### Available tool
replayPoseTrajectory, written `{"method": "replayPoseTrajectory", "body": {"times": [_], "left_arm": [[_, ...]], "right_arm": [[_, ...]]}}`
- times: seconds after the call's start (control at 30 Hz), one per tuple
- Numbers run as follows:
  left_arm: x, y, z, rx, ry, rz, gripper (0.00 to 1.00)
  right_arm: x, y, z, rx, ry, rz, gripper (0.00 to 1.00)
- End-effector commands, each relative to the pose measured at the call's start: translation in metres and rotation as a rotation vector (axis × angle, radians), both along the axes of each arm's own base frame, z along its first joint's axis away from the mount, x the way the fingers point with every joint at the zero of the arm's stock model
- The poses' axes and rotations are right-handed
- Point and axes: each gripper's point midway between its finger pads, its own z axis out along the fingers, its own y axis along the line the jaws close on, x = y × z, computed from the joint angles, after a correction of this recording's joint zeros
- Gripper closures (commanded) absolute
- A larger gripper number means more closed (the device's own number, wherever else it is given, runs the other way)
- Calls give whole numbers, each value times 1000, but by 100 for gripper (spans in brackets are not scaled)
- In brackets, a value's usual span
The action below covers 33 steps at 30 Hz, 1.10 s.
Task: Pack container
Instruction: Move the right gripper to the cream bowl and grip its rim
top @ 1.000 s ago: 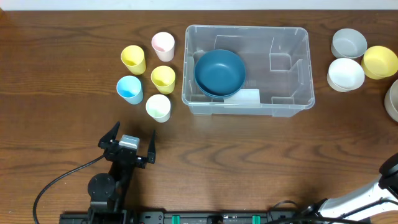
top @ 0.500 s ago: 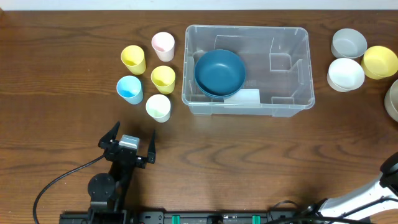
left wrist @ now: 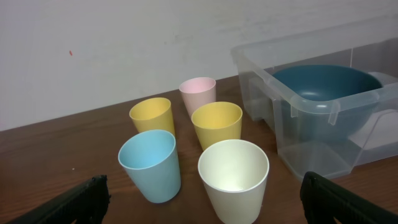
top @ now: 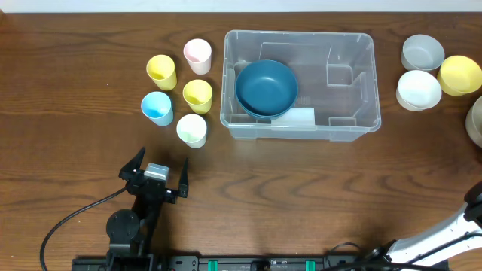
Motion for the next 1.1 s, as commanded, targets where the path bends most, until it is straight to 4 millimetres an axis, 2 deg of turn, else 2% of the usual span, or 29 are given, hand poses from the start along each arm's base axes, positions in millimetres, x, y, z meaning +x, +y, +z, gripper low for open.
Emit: {"method": "replayPoseTrajectory", "body": {"times": [0.0, 0.03, 0.1, 0.2, 0.4, 0.5, 0.57, 0.6, 0.7, 0.8, 0.97, 1.07], "left_arm": [[0, 0, -16, 11, 45, -2, 2], [0, 0, -16, 11, 45, -3, 2], [0, 0, -16, 11, 45, -2, 2], [0, 0, -16, 11, 45, -3, 2], [0, 0, -16, 11, 45, -2, 2], [0, 0, -16, 11, 45, -3, 2], [0, 0, -16, 11, 45, -3, 2], [0, 0, -16, 11, 45, -2, 2], [0, 0, -16, 11, 45, -3, 2], [0, 0, -16, 11, 45, -3, 2], [0, 0, -16, 11, 45, -3, 2], [0, 0, -16, 11, 45, -2, 2]], "right_arm": [[-17, -6, -3, 11, 26, -37, 55], [-23, -7, -3, 19, 33, -48, 67], [-29, -8, -4, 28, 40, -61, 82], [-43, -9, -5, 52, 58, -88, 98], [-65, -3, -8, 119, 81, -126, 99], [-47, 8, -4, 203, -47, -96, 99], [-26, 18, 8, 272, -184, -75, 99], [-13, 25, 19, 313, -273, -72, 99], [8, 36, 53, 368, -435, -80, 99], [23, 44, 101, 363, -572, -58, 99], [30, 56, 195, 220, -731, 42, 99], [36, 76, 258, 95, -816, 142, 99]]}}
